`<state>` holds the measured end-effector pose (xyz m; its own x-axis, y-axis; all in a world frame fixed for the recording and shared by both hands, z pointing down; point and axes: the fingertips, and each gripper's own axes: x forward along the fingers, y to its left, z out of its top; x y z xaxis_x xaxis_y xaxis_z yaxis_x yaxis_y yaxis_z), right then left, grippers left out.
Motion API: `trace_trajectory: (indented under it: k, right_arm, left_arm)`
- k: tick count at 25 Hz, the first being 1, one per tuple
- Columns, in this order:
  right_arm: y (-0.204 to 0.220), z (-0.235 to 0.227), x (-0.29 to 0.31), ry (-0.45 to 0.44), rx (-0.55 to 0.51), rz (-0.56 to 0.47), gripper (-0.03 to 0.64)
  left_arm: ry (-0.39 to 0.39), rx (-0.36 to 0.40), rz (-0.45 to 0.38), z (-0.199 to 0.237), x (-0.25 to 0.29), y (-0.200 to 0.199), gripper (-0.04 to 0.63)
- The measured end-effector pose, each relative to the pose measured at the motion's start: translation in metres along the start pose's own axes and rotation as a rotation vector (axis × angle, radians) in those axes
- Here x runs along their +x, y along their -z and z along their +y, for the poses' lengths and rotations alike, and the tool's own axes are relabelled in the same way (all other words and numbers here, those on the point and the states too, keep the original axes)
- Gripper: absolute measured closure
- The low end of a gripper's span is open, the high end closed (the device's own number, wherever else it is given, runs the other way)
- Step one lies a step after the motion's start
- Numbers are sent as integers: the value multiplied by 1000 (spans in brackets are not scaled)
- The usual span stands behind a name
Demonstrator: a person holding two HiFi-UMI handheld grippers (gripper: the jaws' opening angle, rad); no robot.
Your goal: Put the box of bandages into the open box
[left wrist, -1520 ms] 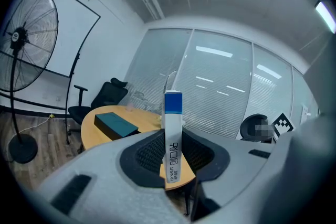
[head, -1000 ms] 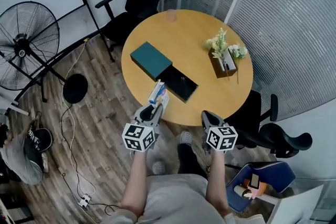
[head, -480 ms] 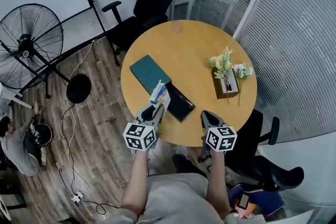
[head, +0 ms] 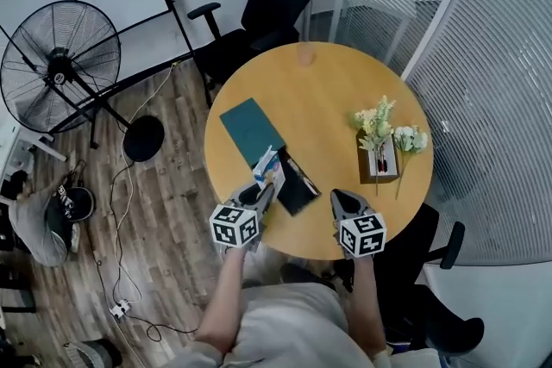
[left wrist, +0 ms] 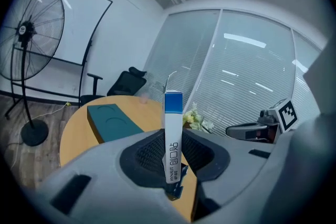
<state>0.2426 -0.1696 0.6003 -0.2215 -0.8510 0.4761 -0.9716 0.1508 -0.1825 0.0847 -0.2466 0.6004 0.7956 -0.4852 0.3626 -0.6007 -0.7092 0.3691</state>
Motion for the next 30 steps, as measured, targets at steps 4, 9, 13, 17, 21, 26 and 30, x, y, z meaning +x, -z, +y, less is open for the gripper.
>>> trace_trajectory:
  k: [4,9,13,17,21,26,30]
  right_arm:
    - [4,-7,8,-98,5,-11,620]
    - [17,-14,19,-179,-15,10,620]
    - [11,-5,36,-242,-26,-4,620]
    - [13,11,47,-302,-85,-2,620]
    - [23,16,51,-311,-84,5,620]
    - [30,28,54,-332,-53,10,620]
    - [33,26,61,-326,-14,2,620]
  left_arm:
    - [-24,-107,5,0,12,21,503]
    - [-33,-187,20,-4,21,42,503]
    - [-51,-234,23,-2,20,54,503]
    - [-34,-288,43,1,28,68,503]
    - [-27,-337,43,8,32,71,503]
    - [-30,-347,49,19,34,73,503]
    - [-24,-362,80,25,43,77,503]
